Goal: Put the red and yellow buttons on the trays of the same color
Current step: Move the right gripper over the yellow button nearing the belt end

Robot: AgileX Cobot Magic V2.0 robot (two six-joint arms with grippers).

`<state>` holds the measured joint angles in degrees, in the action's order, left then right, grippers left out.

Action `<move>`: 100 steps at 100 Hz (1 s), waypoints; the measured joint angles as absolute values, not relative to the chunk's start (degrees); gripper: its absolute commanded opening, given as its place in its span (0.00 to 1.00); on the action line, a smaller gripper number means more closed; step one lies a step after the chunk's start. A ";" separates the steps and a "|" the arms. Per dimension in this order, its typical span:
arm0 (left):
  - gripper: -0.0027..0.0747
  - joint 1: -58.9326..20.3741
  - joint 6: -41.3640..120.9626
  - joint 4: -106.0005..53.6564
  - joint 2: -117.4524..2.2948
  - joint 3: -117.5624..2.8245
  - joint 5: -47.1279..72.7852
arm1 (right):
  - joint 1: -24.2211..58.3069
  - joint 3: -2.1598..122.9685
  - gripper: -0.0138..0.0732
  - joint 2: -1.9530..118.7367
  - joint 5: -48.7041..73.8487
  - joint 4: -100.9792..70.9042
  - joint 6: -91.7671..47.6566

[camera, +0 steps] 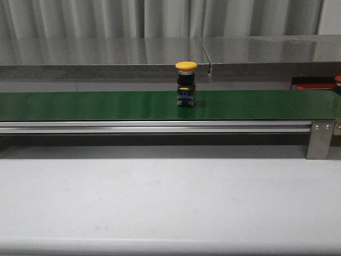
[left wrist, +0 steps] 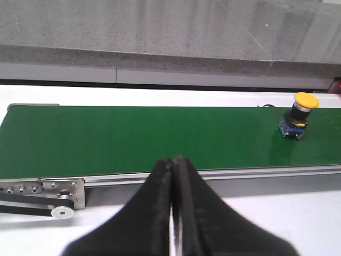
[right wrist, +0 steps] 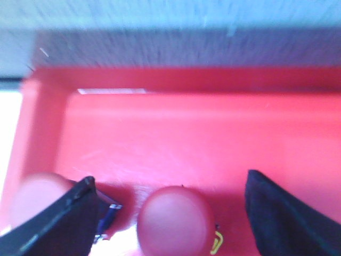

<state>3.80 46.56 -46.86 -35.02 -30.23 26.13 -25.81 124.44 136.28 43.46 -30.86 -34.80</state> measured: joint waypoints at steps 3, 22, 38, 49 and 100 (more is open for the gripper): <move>0.01 3.80 46.56 -46.86 -35.02 -30.23 26.13 | -25.94 124.44 0.82 135.41 44.03 -31.08 -34.80; 0.01 3.80 46.56 -46.86 -35.02 -30.23 26.13 | -26.04 124.52 0.82 128.61 49.48 -31.87 -34.80; 0.01 3.80 46.56 -46.86 -35.02 -30.23 26.13 | -25.93 124.23 0.81 121.55 54.07 -32.10 -34.80; 0.01 3.80 46.56 -46.86 -35.02 -30.23 26.13 | -25.60 121.89 0.75 115.97 55.43 -32.20 -34.80; 0.01 3.80 46.56 -46.86 -35.02 -30.23 26.13 | -16.79 92.45 0.72 90.13 54.16 -32.31 -36.17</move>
